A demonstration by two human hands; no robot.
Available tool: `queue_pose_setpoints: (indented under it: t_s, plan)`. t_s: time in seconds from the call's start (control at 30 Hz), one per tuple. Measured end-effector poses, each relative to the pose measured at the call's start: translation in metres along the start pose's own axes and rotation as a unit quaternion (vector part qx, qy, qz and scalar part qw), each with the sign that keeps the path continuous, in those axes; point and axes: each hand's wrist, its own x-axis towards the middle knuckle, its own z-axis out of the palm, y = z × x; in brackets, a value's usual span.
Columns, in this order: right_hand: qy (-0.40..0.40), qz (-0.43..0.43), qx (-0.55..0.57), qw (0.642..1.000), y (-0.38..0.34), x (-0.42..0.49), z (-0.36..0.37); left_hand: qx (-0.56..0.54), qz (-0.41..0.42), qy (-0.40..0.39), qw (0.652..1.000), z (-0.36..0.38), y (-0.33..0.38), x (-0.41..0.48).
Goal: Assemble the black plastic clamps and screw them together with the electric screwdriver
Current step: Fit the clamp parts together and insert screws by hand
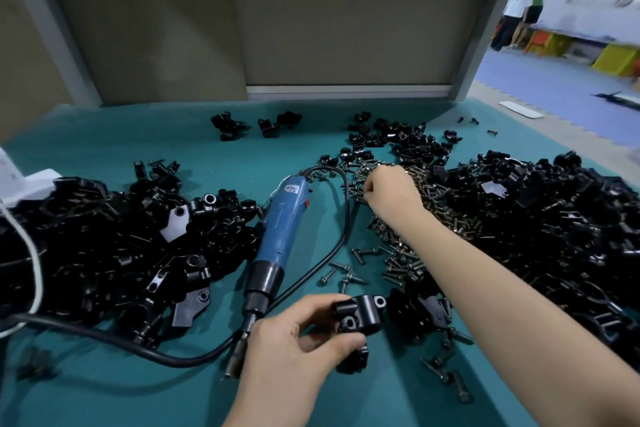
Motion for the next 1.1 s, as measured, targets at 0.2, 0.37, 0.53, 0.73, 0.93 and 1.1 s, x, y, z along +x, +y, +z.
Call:
queue_pose_setpoints:
  t_s: [0.2,0.37,0.53,0.73,0.93,1.1]
  plan:
    - [-0.005,0.019,-0.112,0.994,-0.015,0.010,0.005,-0.002,-0.005,-0.002,1.000,-0.002,-0.001,0.001]
    - [-0.041,0.027,-0.125,0.991,-0.018,0.008,0.000,-0.004,-0.008,-0.001,1.000,-0.003,0.002,0.001]
    - [0.014,-0.048,0.160,0.986,-0.015,-0.027,-0.048,0.002,-0.007,0.016,1.000,-0.001,0.007,0.000]
    - [-0.143,-0.265,0.171,0.938,-0.021,-0.133,-0.096,0.018,0.015,0.042,0.999,0.000,0.004,0.001]
    - [-0.142,-0.314,0.112,0.932,-0.018,-0.159,-0.078,0.020,0.029,0.043,0.998,0.000,0.001,0.001]
    - [-0.114,-0.326,0.082,0.935,-0.026,-0.161,-0.083,0.062,0.049,0.061,0.995,0.000,0.005,0.001]
